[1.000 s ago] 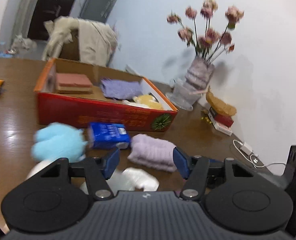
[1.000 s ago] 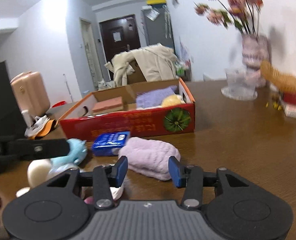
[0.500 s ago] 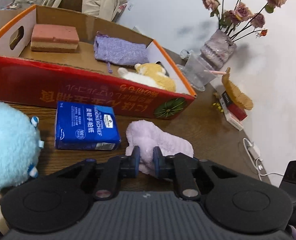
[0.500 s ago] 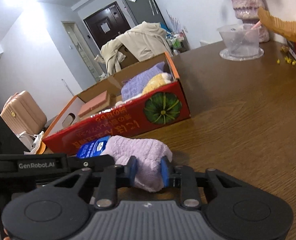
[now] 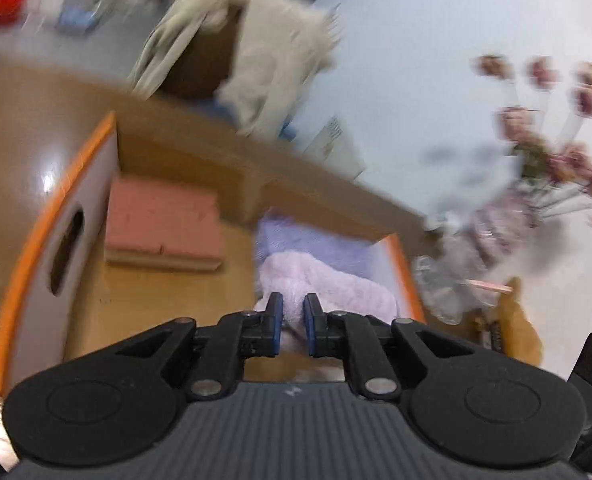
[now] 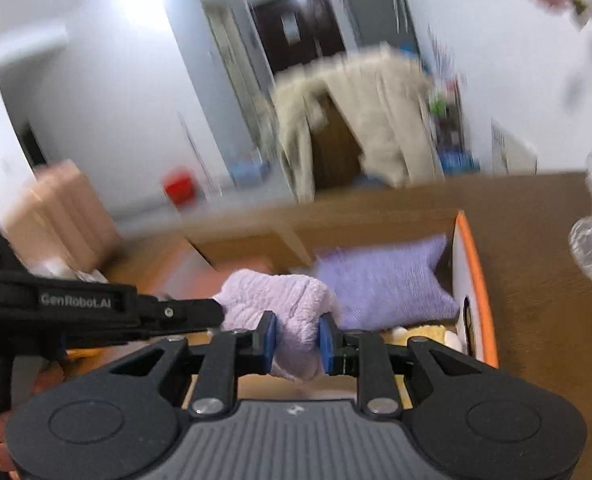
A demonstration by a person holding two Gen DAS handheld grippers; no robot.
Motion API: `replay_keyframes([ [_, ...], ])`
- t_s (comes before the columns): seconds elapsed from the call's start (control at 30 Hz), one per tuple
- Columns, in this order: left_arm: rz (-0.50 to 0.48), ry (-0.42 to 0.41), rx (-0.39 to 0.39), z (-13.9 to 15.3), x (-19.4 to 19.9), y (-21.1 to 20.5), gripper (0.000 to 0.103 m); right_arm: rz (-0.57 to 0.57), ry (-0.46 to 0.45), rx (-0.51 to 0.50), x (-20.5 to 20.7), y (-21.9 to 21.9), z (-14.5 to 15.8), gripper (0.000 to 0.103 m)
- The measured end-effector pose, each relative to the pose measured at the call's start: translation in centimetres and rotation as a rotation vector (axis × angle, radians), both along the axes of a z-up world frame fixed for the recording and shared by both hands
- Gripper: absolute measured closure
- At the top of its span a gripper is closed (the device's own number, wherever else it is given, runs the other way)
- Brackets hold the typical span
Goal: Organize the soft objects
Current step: 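Place the lilac towel roll into the box and open the right gripper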
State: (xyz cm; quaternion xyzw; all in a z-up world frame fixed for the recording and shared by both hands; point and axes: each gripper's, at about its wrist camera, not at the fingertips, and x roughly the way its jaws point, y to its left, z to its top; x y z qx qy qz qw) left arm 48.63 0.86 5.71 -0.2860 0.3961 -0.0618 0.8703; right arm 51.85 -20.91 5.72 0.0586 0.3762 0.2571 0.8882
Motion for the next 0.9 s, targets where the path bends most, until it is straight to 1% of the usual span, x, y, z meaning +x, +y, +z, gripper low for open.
replay_keyframes([
  [0.03,-0.010,0.031,-0.005,-1.0,0.8,-0.1,0.090,-0.028,0.007,-0.055,0.9,0.6,-0.6,0.081],
  [0.07,0.000,0.060,0.002,-1.9,1.4,-0.3,0.090,-0.035,0.004,-0.122,1.4,1.4,-1.1,0.081],
  [0.1,0.009,0.069,0.022,-2.5,1.7,-0.6,0.088,-0.045,0.013,-0.167,1.9,1.8,-1.7,0.081],
  [0.17,-0.001,0.061,0.052,-2.6,1.4,-0.9,0.082,-0.050,0.036,-0.199,2.4,2.1,-2.2,0.079],
  [0.2,-0.006,0.050,0.059,-2.3,1.1,-1.1,0.076,-0.054,0.041,-0.214,2.5,2.2,-2.3,0.074],
  [0.27,-0.011,0.013,0.087,-1.0,0.1,-0.9,0.075,-0.047,0.044,-0.225,2.3,2.3,-1.9,0.073],
  [0.33,-0.023,-0.048,0.116,1.3,-1.4,-0.8,0.071,-0.054,0.010,-0.214,1.2,1.8,-0.6,0.067],
  [0.37,-0.023,-0.070,0.135,2.5,-2.3,-0.8,0.070,-0.060,-0.015,-0.209,0.8,1.6,0.4,0.065],
  [0.4,-0.023,-0.093,0.151,3.7,-3.2,-0.9,0.067,-0.068,-0.044,-0.198,0.2,1.1,1.5,0.065],
  [0.47,-0.036,-0.161,0.186,6.4,-5.8,-0.9,0.061,-0.072,-0.100,-0.166,-1.7,0.1,3.9,0.064],
  [0.5,-0.040,-0.201,0.215,7.7,-7.3,-0.9,0.055,-0.068,-0.128,-0.146,-2.7,-0.4,5.1,0.064],
  [0.57,-0.029,-0.273,0.286,9.6,-10.2,-1.0,0.054,-0.071,-0.183,-0.121,-4.9,-1.2,7.6,0.062],
  [0.6,-0.023,-0.305,0.330,10.4,-11.8,-1.2,0.049,-0.075,-0.213,-0.112,-6.1,-1.6,8.8,0.060],
  [0.63,-0.026,-0.329,0.356,10.8,-13.0,-1.2,0.042,-0.074,-0.248,-0.102,-7.6,-1.9,10.0,0.058],
  [0.73,-0.041,-0.395,0.399,11.6,-17.2,-1.2,0.033,-0.074,-0.321,-0.093,-12.0,-2.5,12.4,0.055],
  [0.77,-0.042,-0.417,0.408,11.7,-18.7,-1.0,0.032,-0.069,-0.345,-0.088,-13.3,-2.4,12.8,0.054],
  [0.83,-0.038,-0.460,0.440,11.4,-21.8,-0.8,0.025,-0.059,-0.398,-0.078,-16.9,-2.5,13.4,0.048],
  [0.87,-0.032,-0.477,0.455,11.1,-23.3,-0.7,0.024,-0.053,-0.430,-0.064,-18.8,-2.5,13.5,0.047],
  [0.9,-0.027,-0.500,0.470,10.5,-25.0,-0.5,0.020,-0.048,-0.453,-0.052,-20.5,-2.4,13.4,0.045],
])
